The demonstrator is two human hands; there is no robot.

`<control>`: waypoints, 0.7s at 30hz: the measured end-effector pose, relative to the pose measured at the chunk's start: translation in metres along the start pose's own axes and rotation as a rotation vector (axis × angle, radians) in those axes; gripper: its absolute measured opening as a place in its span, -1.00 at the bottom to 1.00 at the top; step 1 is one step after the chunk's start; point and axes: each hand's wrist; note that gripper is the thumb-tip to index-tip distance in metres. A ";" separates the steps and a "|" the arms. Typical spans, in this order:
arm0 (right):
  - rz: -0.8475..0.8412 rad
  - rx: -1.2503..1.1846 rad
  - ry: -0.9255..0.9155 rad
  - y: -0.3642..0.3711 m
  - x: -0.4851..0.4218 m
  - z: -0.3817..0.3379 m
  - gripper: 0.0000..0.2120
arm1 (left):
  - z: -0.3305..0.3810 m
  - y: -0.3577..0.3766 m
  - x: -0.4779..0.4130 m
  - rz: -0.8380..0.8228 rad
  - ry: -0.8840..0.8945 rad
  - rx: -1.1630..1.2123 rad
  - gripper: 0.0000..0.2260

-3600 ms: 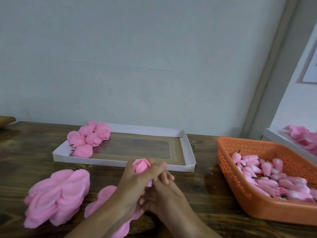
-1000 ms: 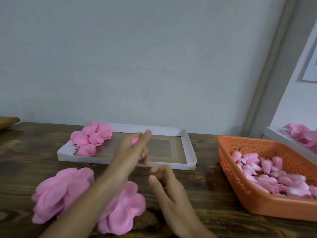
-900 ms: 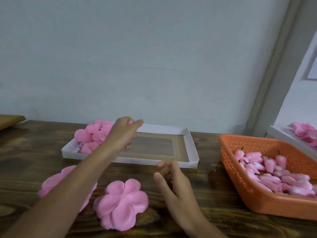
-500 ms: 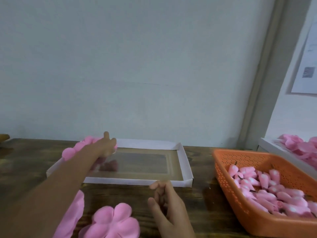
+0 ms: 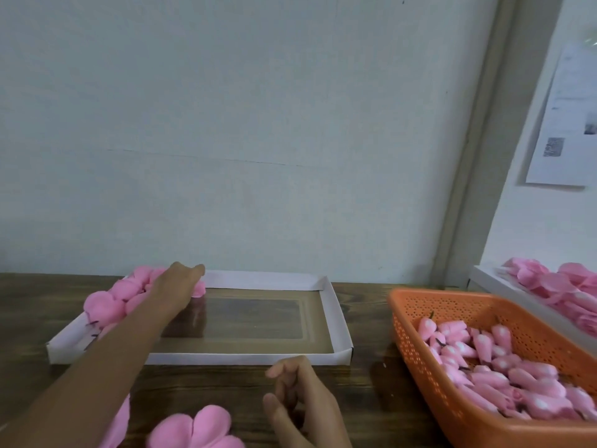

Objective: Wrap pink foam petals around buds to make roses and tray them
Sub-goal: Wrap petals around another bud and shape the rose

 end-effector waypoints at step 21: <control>-0.589 1.175 0.793 -0.240 -0.081 0.052 -0.59 | 0.055 -0.065 0.189 -0.471 0.386 0.230 -0.84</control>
Point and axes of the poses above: each hand's wrist, its own x-axis away from the middle knuckle, its own y-axis out of the palm, z = x × y, and after that the axes turned 9 degrees about x, right-handed
